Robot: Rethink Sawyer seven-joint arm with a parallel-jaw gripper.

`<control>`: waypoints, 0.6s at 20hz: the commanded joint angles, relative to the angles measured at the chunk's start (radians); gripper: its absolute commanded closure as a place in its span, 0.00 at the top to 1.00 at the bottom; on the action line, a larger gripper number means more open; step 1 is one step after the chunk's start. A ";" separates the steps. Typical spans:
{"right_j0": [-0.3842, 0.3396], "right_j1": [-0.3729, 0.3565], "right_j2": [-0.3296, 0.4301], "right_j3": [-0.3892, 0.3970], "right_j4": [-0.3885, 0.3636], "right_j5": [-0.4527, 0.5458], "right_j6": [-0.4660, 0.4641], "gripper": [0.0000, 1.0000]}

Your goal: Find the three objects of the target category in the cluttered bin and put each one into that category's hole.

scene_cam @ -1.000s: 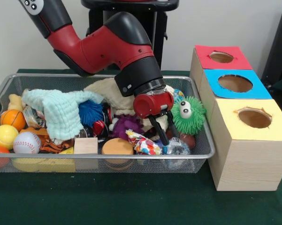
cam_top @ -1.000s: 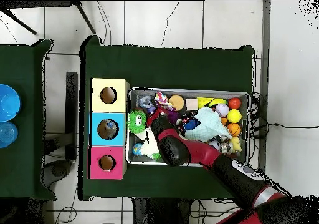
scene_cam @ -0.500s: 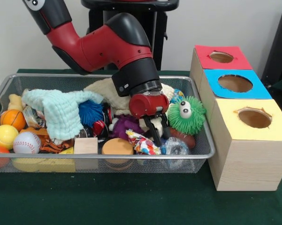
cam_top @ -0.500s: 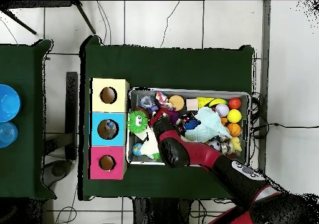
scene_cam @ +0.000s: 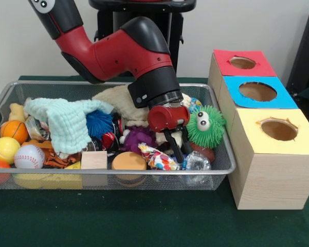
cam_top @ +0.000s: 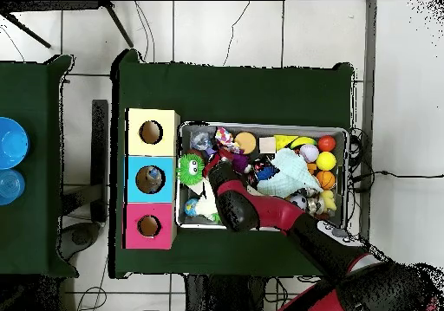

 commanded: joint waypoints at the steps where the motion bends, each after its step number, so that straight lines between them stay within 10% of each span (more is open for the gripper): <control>1: 0.025 0.109 -0.041 -0.225 -0.004 0.238 0.181 1.00; 12: -0.020 0.156 0.044 -0.253 -0.072 0.276 0.176 1.00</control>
